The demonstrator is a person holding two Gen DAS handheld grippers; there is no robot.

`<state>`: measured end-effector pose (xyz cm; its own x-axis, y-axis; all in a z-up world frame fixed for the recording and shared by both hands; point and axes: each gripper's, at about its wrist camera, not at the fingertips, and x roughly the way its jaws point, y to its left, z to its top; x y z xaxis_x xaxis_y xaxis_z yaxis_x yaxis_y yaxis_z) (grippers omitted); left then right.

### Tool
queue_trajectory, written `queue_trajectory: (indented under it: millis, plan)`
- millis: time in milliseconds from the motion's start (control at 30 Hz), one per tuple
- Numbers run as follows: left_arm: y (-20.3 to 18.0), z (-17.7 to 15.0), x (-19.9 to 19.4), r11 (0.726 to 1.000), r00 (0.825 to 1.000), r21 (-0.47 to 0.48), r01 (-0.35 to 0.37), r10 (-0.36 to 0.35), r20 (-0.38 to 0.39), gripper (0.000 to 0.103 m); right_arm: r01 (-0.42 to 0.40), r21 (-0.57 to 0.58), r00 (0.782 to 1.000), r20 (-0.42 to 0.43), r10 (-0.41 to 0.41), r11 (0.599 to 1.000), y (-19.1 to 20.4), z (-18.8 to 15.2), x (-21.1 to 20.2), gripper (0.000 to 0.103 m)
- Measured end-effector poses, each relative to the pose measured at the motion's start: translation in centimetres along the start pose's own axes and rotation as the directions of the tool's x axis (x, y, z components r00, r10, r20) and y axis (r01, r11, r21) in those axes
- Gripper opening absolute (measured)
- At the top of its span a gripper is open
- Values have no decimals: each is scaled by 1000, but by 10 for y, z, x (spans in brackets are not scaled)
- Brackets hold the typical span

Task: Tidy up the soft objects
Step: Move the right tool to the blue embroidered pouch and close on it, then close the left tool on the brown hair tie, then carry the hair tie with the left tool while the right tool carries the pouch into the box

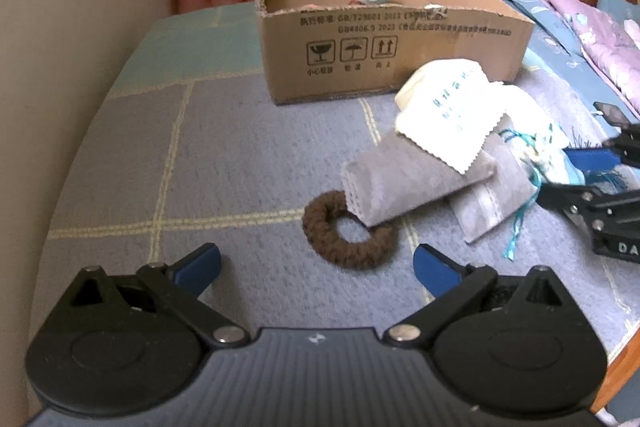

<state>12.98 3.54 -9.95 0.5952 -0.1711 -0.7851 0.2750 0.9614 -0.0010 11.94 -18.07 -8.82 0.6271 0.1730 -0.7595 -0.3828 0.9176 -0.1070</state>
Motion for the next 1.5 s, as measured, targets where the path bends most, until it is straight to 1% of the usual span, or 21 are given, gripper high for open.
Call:
queue_trajectory:
  millis: [67, 133, 200, 233, 300, 333, 367, 400, 433, 467, 667, 700, 800, 967, 1033, 1133, 1200, 1233, 1300, 1333, 1500]
  plan:
    - [2, 1, 1, 1000, 1000, 14, 1, -2, 15, 101, 2, 21, 1000, -5, -2, 1000, -1, -3, -1, 48]
    - [0, 2, -1, 999, 999, 49, 0, -2, 43, 94, 2, 34, 1000, -11, -1, 999, -2, -5, -3, 48]
    - [-2, 5, -2, 997, 998, 78, 18, -23, 61, 80, 5, 40, 1000, -15, -5, 999, -2, -6, -4, 48]
    - [-2, 6, -1, 996, 997, 80, 32, -37, 64, 78, 5, 42, 1000, -16, -5, 999, -2, -6, -5, 48]
    - [-2, 9, 0, 995, 996, 77, 58, -63, 66, 67, 8, 45, 1000, -20, -7, 999, -2, -7, -6, 48]
    - [-2, 10, 0, 995, 995, 77, 67, -72, 68, 65, 9, 49, 1000, -24, -8, 999, -2, -7, -6, 48]
    - [-3, 10, 0, 994, 995, 81, 72, -77, 69, 59, 10, 53, 1000, -27, -8, 999, -2, -7, -7, 48]
    - [-5, 11, -1, 993, 994, 89, 78, -85, 70, 50, 12, 60, 999, -33, -10, 998, -2, -7, -7, 48]
    - [-7, 11, -2, 992, 993, 96, 86, -93, 71, 45, 12, 69, 999, -39, -9, 998, -2, -7, -7, 48]
    - [-8, 11, -3, 991, 993, 99, 86, -93, 71, 42, 10, 75, 999, -43, -7, 997, -3, -7, -8, 48]
    - [-9, 5, -10, 993, 995, 90, 77, -82, 56, 39, -9, 83, 998, -64, 14, 997, 0, -9, -14, 48]
    - [-8, 4, -12, 994, 997, 89, 70, -73, 31, 39, -10, 80, 997, -70, 16, 997, 1, -10, -16, 48]
    - [-9, -4, -20, 994, 998, 91, 64, -66, 14, 39, -24, 82, 996, -80, 31, 996, 3, -11, -19, 48]
    - [-11, -14, -30, 992, 998, 108, 70, -70, -4, 39, -77, 89, 990, -109, 86, 993, 8, -15, -25, 48]
    - [-12, -15, -32, 992, 998, 112, 67, -67, -4, 42, -101, 76, 988, -111, 109, 992, 12, -17, -27, 48]
    - [-12, -16, -32, 992, 998, 115, 54, -55, 1, 45, -101, 50, 988, -109, 106, 994, 16, -17, -26, 51]
    - [-12, -16, -32, 993, 999, 113, 44, -45, 6, 51, -108, 45, 989, -100, 112, 993, 16, -16, -26, 53]
    - [-12, -17, -32, 993, 999, 112, 42, -43, 7, 52, -111, 45, 989, -96, 115, 993, 15, -15, -25, 53]
    - [-11, -18, -32, 993, 999, 112, 43, -44, 8, 59, -109, 44, 990, -87, 112, 993, 13, -13, -24, 59]
    - [-11, -18, -32, 993, 999, 111, 42, -43, 7, 61, -114, 42, 989, -85, 117, 993, 13, -13, -23, 64]
    - [-10, -19, -32, 993, 998, 102, 61, -62, 5, 61, -135, 28, 987, -81, 137, 990, 14, -11, -18, 66]
